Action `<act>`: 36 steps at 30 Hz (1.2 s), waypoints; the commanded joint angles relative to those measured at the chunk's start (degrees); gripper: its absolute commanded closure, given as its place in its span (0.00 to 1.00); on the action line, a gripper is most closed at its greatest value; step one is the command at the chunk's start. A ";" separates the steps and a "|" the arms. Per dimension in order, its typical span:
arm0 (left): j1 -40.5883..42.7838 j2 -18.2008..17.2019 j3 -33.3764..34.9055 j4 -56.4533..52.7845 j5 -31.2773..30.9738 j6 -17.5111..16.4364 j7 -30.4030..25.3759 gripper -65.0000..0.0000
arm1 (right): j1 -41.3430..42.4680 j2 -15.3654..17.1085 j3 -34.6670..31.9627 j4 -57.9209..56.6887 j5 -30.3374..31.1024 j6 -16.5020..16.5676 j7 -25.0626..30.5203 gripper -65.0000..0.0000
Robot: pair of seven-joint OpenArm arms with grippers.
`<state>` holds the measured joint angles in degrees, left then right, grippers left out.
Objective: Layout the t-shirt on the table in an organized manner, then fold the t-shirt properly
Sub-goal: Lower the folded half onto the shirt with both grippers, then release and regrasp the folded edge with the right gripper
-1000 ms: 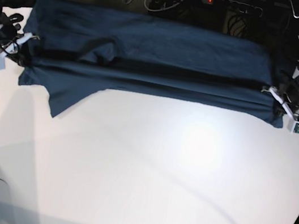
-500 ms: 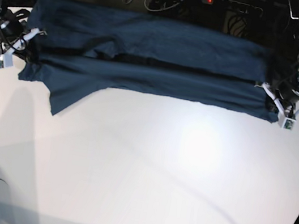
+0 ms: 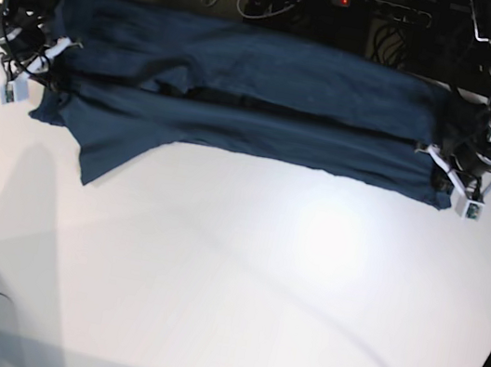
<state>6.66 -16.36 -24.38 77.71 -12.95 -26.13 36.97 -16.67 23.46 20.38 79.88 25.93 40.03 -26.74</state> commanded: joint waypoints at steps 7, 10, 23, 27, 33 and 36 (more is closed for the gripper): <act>0.16 -0.56 -0.28 -0.13 1.30 0.06 2.37 1.00 | 0.36 1.02 0.41 0.34 -3.91 -0.03 0.68 0.93; 0.16 -0.56 -0.28 -0.13 1.30 0.06 2.37 1.00 | 0.36 0.67 -0.47 0.61 -9.10 -0.03 0.76 0.73; 0.16 -0.48 -0.28 0.40 1.30 0.06 2.37 1.00 | 0.27 -1.44 11.57 7.29 -9.54 -0.03 0.59 0.49; 0.16 -0.30 -0.28 0.40 1.30 0.06 2.37 1.00 | 0.36 -2.14 14.56 7.55 -9.54 -0.03 0.59 0.49; 0.25 -0.04 -0.37 0.40 0.86 0.06 2.37 1.00 | 2.82 -4.96 12.81 10.72 -9.54 -0.03 0.06 0.49; 0.25 -0.04 -0.19 0.22 1.30 0.06 2.63 1.00 | 7.13 -5.75 8.59 13.35 -9.71 -0.03 -4.33 0.49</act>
<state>6.66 -16.08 -24.64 77.97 -12.95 -26.13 37.21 -10.07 16.49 28.38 92.16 15.51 40.14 -32.80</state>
